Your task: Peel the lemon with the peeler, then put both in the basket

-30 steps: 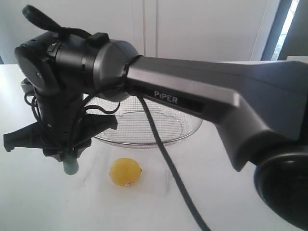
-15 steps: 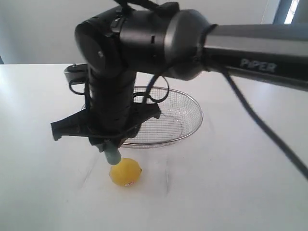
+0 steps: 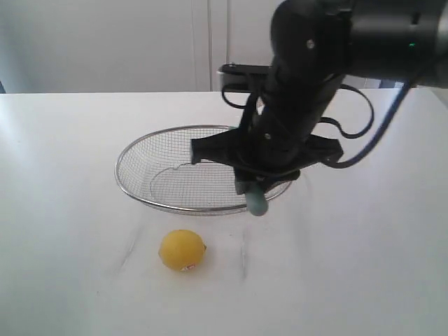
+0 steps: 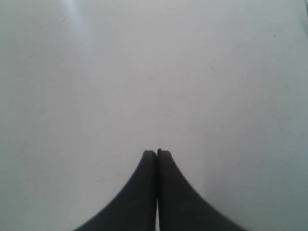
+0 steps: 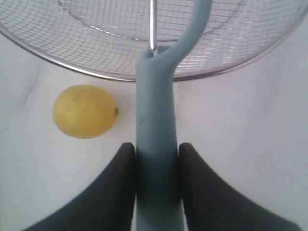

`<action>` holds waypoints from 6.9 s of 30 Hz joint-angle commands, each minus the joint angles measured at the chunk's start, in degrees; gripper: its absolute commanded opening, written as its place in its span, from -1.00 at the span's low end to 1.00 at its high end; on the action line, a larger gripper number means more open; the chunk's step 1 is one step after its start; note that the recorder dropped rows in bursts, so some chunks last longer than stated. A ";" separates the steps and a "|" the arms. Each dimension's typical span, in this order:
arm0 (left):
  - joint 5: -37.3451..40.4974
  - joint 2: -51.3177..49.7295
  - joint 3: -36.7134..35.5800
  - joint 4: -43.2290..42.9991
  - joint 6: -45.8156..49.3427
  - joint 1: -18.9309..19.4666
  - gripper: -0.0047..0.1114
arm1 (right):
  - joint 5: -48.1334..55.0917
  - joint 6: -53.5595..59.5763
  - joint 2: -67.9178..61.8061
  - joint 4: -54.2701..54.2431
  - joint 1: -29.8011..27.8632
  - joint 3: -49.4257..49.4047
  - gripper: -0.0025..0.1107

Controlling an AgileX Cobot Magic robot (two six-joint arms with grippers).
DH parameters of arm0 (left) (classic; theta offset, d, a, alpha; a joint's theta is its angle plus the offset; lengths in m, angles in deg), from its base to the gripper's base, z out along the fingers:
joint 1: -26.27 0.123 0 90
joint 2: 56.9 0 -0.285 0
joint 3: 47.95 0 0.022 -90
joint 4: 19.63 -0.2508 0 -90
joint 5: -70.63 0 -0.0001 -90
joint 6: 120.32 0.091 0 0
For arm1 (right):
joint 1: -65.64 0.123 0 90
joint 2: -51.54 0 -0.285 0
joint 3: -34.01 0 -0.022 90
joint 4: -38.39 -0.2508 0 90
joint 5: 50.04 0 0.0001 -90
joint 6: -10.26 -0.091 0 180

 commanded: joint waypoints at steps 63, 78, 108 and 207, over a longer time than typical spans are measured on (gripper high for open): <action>-8.77 0.00 -0.55 6.13 -0.67 0.11 -0.92 | -10.91 27.07 16.22 -20.97 -15.18 -26.23 -0.96; -28.13 0.00 -0.55 6.13 -0.46 0.11 -0.92 | -11.85 28.95 16.22 -20.97 -15.18 -26.23 -0.96; 12.38 -11.77 26.97 12.79 1.41 0.11 -0.92 | -12.72 28.95 16.22 -21.19 -15.18 -26.23 -0.96; 14.89 -97.98 58.26 38.92 89.76 -36.15 0.43 | -17.42 28.09 16.22 -22.61 -15.18 -26.23 -0.96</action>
